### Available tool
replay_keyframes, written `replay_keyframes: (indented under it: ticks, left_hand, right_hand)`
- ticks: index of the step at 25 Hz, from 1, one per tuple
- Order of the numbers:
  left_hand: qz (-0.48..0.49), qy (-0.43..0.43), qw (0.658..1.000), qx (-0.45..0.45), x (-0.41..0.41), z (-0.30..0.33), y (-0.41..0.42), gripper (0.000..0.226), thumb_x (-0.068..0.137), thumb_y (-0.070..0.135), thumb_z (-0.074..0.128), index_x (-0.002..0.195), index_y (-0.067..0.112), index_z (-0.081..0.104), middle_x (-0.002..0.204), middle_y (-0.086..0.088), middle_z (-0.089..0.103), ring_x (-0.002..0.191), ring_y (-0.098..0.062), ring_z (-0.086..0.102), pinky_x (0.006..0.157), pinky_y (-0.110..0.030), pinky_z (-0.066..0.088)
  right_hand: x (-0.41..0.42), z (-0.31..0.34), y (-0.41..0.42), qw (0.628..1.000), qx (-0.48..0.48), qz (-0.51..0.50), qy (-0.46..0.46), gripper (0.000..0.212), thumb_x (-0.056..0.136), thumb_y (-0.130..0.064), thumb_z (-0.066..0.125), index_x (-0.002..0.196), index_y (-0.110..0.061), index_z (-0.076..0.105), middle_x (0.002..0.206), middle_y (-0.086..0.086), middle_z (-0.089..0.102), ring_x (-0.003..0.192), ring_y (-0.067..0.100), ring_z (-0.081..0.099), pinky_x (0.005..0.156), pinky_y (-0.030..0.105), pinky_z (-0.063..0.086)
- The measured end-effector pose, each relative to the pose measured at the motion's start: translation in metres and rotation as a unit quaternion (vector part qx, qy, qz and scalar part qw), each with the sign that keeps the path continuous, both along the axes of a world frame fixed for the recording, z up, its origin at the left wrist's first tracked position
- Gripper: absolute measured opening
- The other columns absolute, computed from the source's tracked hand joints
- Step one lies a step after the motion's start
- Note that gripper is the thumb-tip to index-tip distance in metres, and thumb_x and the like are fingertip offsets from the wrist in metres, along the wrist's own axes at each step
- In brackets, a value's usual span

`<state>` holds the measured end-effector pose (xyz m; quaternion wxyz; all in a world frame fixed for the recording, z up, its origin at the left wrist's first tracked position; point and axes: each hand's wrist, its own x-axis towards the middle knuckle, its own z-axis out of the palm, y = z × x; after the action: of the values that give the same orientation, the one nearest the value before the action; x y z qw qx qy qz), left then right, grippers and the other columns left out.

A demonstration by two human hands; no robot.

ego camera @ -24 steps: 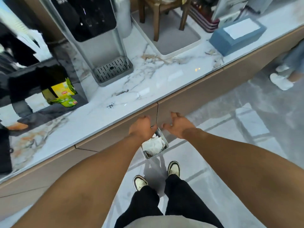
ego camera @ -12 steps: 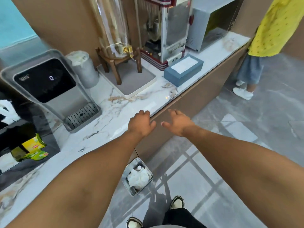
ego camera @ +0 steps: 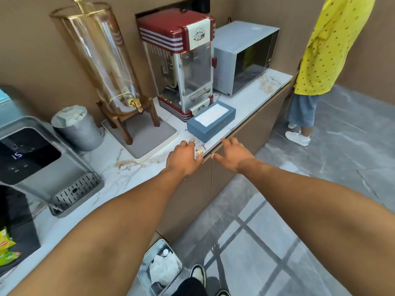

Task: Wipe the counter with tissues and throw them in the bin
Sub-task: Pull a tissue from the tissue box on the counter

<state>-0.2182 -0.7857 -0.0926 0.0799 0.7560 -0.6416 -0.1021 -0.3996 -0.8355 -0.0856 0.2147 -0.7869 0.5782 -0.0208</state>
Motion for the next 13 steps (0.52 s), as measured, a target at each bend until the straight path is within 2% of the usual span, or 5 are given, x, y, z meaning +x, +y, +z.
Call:
replay_keyframes:
  ticks: [5, 9, 13]
  left_hand:
    - [-0.004, 0.009, 1.000, -0.001, 0.002, -0.009, -0.055, 0.050, 0.093, 0.045, 0.052, 0.133, 0.016, 0.053, 0.131, -0.008, 0.056, 0.120, -0.030, 0.054, 0.092, -0.045, 0.051]
    - [-0.007, 0.022, 1.000, 0.007, 0.012, -0.027, -0.117, 0.042, 0.096, 0.034, 0.050, 0.133, 0.013, 0.053, 0.133, -0.011, 0.055, 0.120, -0.032, 0.054, 0.097, -0.046, 0.051]
    - [0.003, 0.051, 0.999, -0.003, 0.025, -0.043, -0.180, 0.040, 0.098, 0.028, 0.050, 0.133, 0.011, 0.053, 0.134, -0.013, 0.055, 0.122, -0.034, 0.053, 0.101, -0.047, 0.050]
  right_hand:
    - [-0.005, -0.008, -0.053, 1.000, -0.006, -0.012, 0.007, 0.077, 0.092, -0.057, 0.051, 0.152, -0.019, 0.022, 0.161, 0.013, 0.015, 0.144, 0.036, 0.028, 0.116, 0.051, 0.031]
    - [0.001, -0.027, -0.115, 1.000, 0.000, -0.016, 0.024, 0.081, 0.089, -0.062, 0.051, 0.153, -0.022, 0.020, 0.162, 0.011, 0.015, 0.146, 0.035, 0.025, 0.117, 0.051, 0.031]
    - [0.017, -0.049, -0.183, 0.999, 0.002, -0.004, 0.039, 0.077, 0.090, -0.061, 0.051, 0.150, -0.023, 0.023, 0.158, 0.010, 0.025, 0.141, 0.035, 0.032, 0.114, 0.051, 0.034]
